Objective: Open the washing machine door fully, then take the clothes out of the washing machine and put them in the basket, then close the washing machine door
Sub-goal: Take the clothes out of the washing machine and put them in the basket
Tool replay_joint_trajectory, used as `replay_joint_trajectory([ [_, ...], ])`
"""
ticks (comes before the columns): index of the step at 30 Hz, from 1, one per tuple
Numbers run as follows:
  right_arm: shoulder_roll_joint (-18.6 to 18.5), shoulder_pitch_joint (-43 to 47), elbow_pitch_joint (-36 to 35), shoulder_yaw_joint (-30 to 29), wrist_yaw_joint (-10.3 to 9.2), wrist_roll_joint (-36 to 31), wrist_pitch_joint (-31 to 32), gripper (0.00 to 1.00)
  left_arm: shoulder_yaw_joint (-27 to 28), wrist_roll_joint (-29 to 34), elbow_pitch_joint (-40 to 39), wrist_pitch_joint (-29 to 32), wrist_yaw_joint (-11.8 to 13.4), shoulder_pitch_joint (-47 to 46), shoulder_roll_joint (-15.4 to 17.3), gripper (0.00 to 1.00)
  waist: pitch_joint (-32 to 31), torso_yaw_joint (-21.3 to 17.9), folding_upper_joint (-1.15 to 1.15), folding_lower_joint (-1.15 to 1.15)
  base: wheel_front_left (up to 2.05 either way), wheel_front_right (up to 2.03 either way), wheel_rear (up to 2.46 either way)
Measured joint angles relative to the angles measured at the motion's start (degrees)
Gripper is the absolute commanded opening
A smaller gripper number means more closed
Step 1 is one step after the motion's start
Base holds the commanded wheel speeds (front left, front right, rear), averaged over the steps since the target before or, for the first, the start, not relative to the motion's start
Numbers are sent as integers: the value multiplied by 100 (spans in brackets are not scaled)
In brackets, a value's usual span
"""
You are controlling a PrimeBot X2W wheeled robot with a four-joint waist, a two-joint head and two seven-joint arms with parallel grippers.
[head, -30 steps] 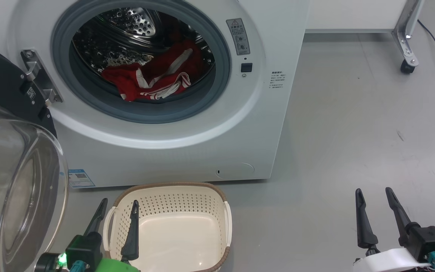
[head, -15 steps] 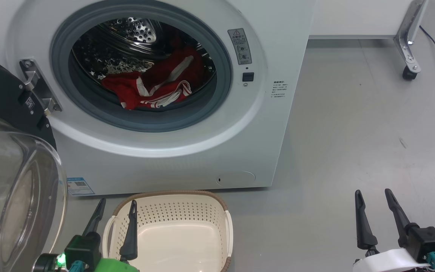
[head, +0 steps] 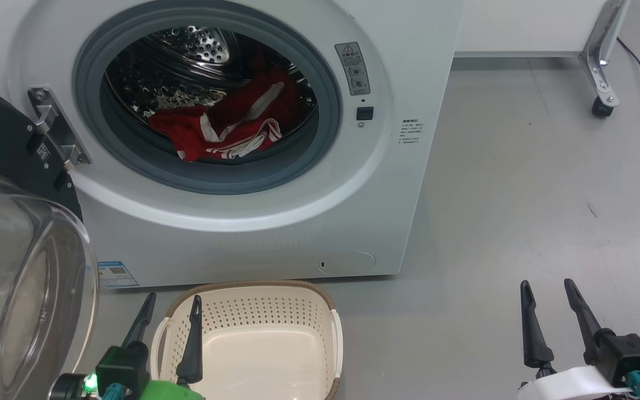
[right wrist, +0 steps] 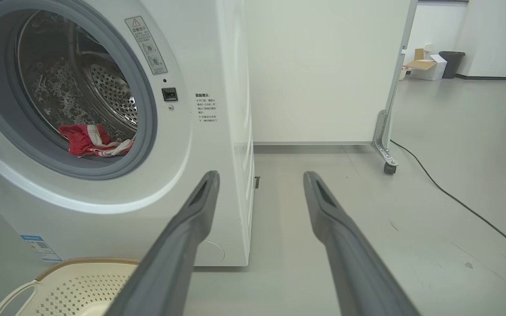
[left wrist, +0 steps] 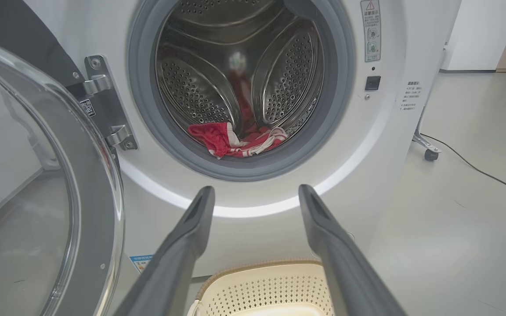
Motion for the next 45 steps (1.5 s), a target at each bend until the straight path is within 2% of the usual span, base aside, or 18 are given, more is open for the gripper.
replay_joint_trajectory([
  [12,1,-2,-33,-2,3,-1,0,100,-168,-1,3,37,-63,-133,-2,100,196,37,0,0,0,0,0],
  [24,-2,-172,-176,180,169,-152,0,100,-449,-166,494,699,-397,-1363,-43,100,858,-10,0,0,0,0,0],
  [37,-21,-792,-366,537,336,-157,0,100,-424,-396,1255,1962,-747,-3638,-66,100,1861,-202,0,0,0,0,0],
  [45,-37,-1222,-448,888,379,-37,0,100,-247,-582,1667,3025,-859,-4919,151,100,2501,-408,0,0,0,0,0],
])
